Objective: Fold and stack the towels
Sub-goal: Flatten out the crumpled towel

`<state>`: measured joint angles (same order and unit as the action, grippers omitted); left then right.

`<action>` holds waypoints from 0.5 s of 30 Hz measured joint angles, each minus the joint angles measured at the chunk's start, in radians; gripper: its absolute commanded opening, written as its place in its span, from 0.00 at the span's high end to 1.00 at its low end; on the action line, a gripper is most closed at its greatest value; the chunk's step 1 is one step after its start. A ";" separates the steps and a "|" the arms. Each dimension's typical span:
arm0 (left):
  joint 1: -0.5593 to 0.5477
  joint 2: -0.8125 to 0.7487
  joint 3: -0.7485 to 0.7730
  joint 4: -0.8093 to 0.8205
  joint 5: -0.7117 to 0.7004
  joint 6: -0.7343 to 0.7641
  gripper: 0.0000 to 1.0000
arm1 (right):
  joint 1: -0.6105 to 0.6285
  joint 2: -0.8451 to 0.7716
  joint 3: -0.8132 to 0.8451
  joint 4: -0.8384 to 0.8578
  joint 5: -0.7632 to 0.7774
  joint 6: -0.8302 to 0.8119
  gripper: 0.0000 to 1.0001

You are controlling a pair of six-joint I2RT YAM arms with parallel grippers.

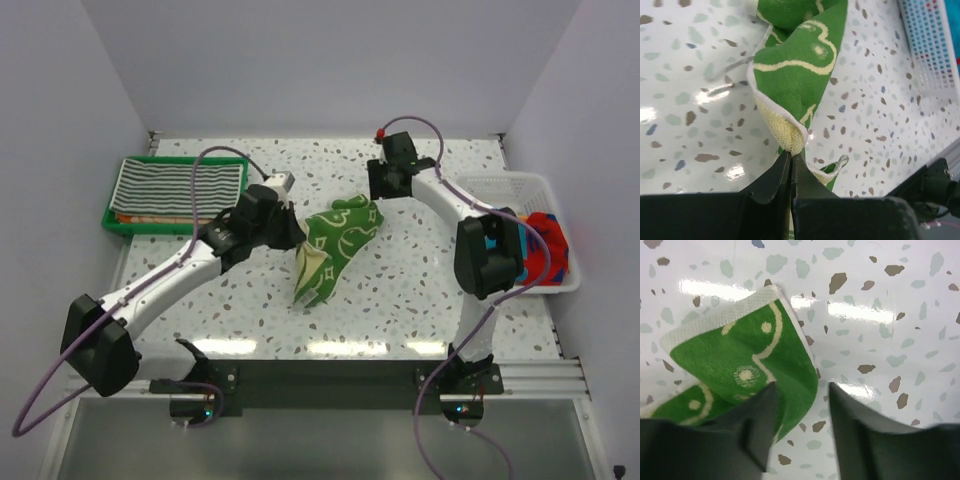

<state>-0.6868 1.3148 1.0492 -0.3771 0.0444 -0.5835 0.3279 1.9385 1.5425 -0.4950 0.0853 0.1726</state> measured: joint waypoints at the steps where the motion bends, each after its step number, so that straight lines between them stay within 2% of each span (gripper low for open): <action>1: 0.037 -0.012 -0.027 0.016 0.013 0.000 1.00 | 0.000 0.006 0.017 -0.006 0.001 0.000 0.38; 4: 0.087 0.021 -0.116 0.054 0.050 0.000 1.00 | 0.008 0.004 0.026 -0.030 0.001 -0.002 0.29; 8: 0.114 0.104 -0.240 0.056 0.102 0.000 1.00 | 0.048 -0.028 -0.014 -0.031 -0.002 0.005 0.29; 11: 0.162 0.113 -0.278 0.053 0.117 0.000 1.00 | 0.119 -0.115 -0.130 -0.008 -0.033 0.029 0.35; 12: 0.179 0.113 -0.278 0.056 0.117 0.001 1.00 | 0.148 -0.146 -0.175 0.006 -0.048 0.042 0.42; 15: 0.219 0.112 -0.278 0.071 0.117 0.005 1.00 | 0.235 -0.207 -0.283 0.059 -0.093 0.082 0.50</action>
<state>-0.4675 1.4269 0.7712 -0.3065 0.1616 -0.5785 0.5632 1.7313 1.2594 -0.4362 -0.0082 0.2550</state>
